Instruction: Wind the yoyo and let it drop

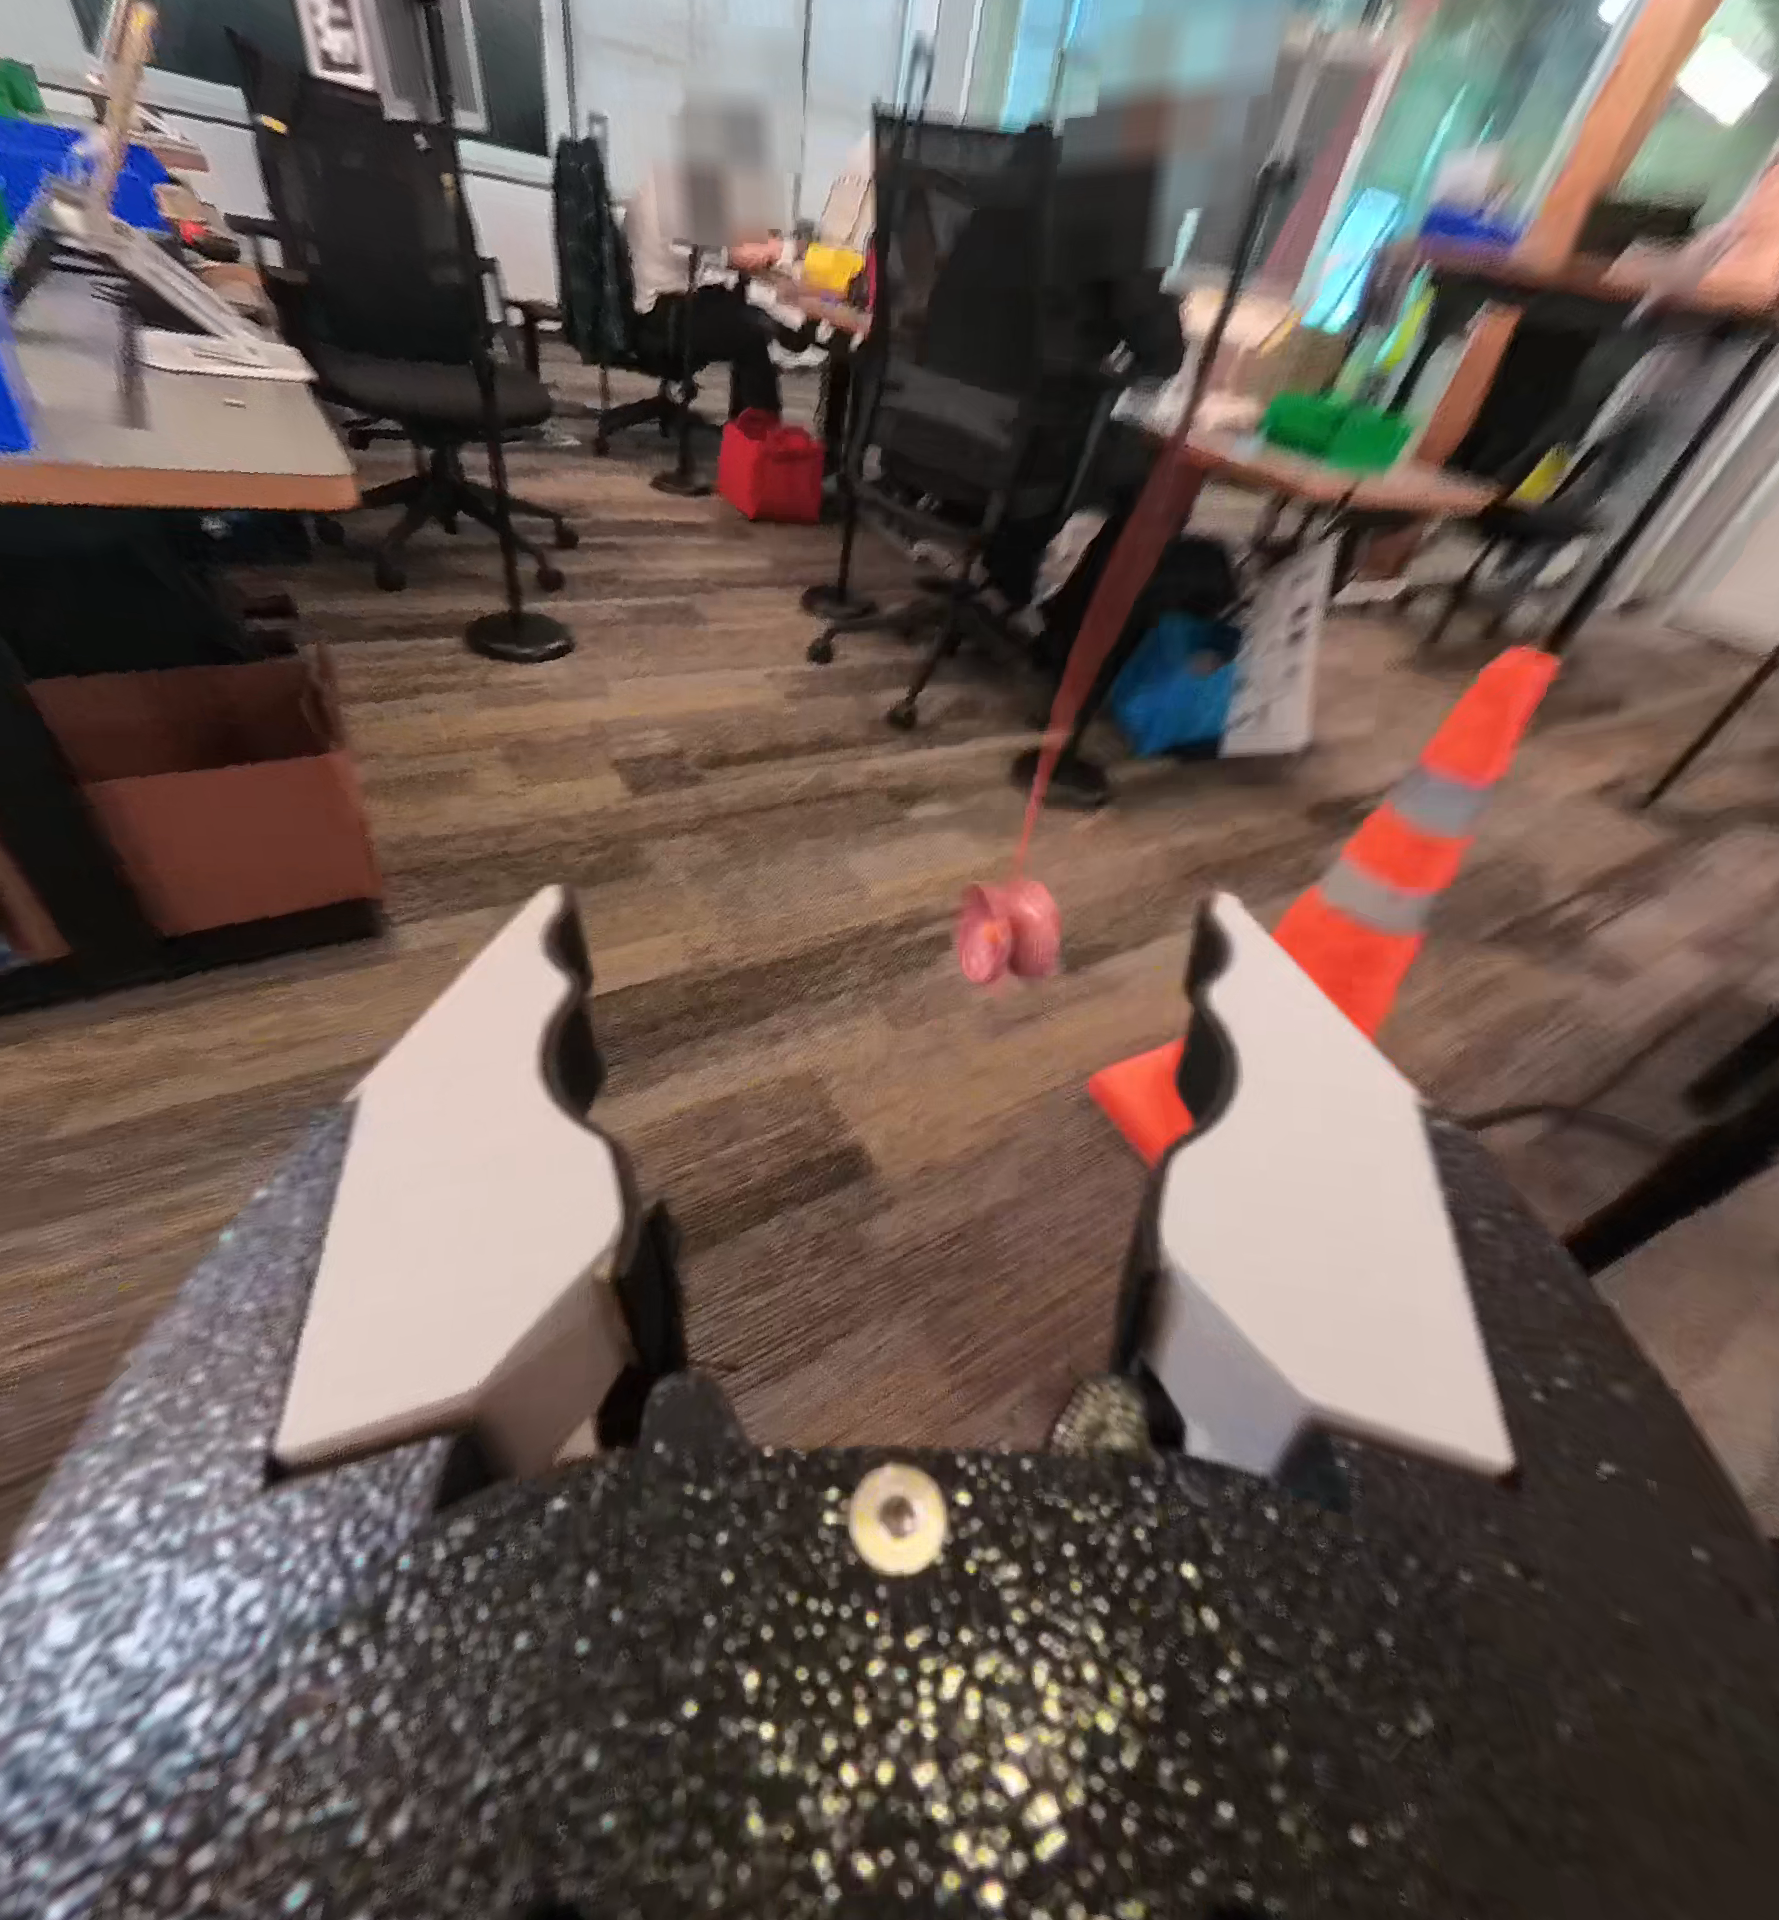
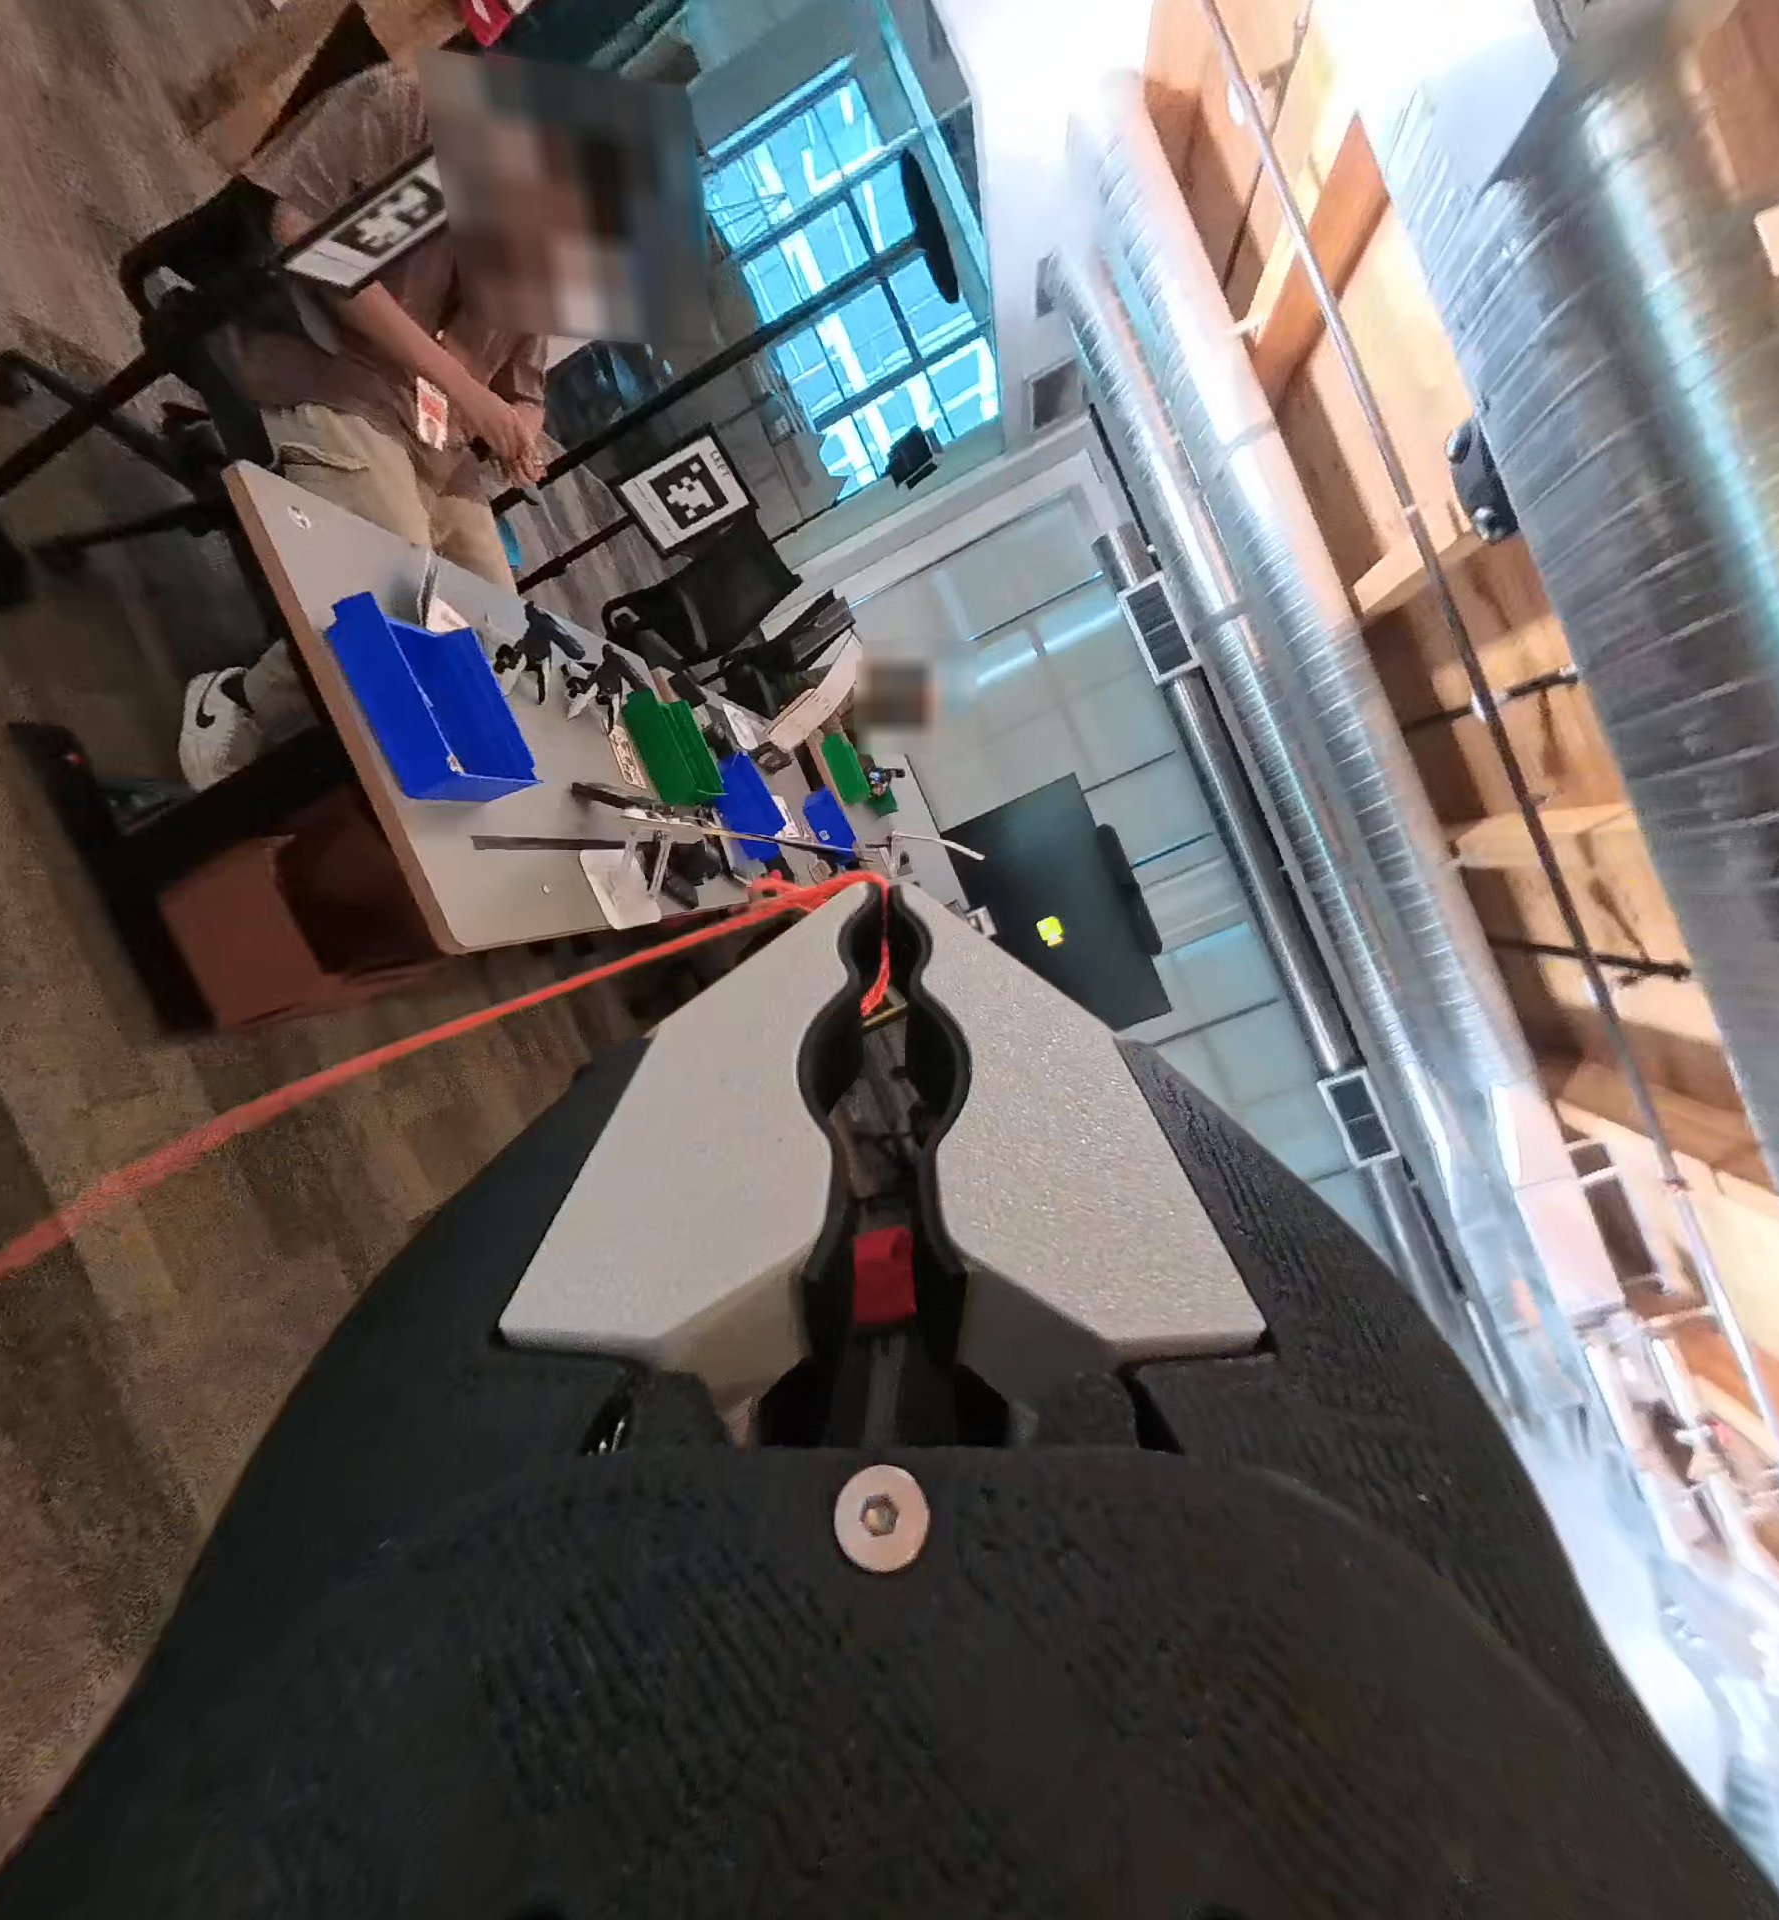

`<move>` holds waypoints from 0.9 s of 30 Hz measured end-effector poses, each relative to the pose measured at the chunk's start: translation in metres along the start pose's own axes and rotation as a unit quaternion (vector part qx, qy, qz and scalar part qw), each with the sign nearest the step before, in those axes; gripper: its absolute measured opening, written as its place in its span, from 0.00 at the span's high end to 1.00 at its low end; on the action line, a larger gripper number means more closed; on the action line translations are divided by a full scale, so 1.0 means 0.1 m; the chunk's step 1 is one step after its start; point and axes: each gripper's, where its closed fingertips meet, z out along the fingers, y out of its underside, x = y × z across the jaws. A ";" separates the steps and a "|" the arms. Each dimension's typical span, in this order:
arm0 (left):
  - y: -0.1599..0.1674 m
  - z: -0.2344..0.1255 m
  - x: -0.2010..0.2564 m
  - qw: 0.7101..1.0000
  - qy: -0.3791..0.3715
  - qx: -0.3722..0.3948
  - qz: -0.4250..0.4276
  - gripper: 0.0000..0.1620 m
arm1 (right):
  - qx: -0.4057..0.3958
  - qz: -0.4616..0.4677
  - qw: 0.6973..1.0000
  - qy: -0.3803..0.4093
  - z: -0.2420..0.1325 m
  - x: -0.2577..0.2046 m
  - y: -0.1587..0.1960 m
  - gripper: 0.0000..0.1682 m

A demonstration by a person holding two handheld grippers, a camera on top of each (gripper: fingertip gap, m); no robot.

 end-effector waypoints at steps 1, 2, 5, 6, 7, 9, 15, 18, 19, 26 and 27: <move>-0.10 0.07 0.10 0.999 0.018 0.011 -0.025 0.25 | 0.002 -0.009 1.000 -0.004 0.00 -0.03 -0.04 1.00; -0.20 0.15 0.21 0.999 0.032 0.017 -0.036 0.19 | 0.004 -0.017 1.000 -0.007 0.00 -0.07 -0.08 1.00; -0.44 0.37 0.53 0.998 0.051 0.032 -0.015 0.12 | 0.003 -0.030 1.000 -0.006 0.04 -0.11 -0.14 1.00; -0.49 0.46 0.66 0.998 0.059 0.026 0.000 0.09 | 0.006 -0.030 1.000 -0.002 0.06 -0.10 -0.17 1.00; -0.50 0.54 0.79 0.997 0.065 0.018 0.022 0.07 | 0.006 -0.031 0.999 0.001 0.07 -0.08 -0.19 1.00; -0.53 0.66 0.99 0.996 0.070 0.019 0.056 0.06 | 0.007 -0.034 0.999 0.012 0.09 0.00 -0.22 1.00; -0.22 0.65 1.08 0.997 0.074 -0.007 -0.005 0.06 | -0.010 -0.039 0.999 0.026 0.17 0.21 -0.20 1.00; -0.03 0.60 1.02 0.997 0.072 -0.030 -0.021 0.05 | -0.016 -0.046 0.998 0.040 0.21 0.33 -0.19 1.00; 0.01 0.59 1.01 0.997 0.072 -0.035 -0.023 0.05 | -0.014 -0.040 0.998 0.037 0.22 0.35 -0.20 1.00; 0.37 0.54 1.07 0.992 0.082 -0.090 -0.025 0.02 | 0.002 -0.014 0.999 0.033 0.26 0.57 -0.35 1.00; 0.45 0.55 1.09 0.991 0.084 -0.105 -0.027 0.02 | 0.006 -0.011 0.999 0.032 0.26 0.60 -0.39 1.00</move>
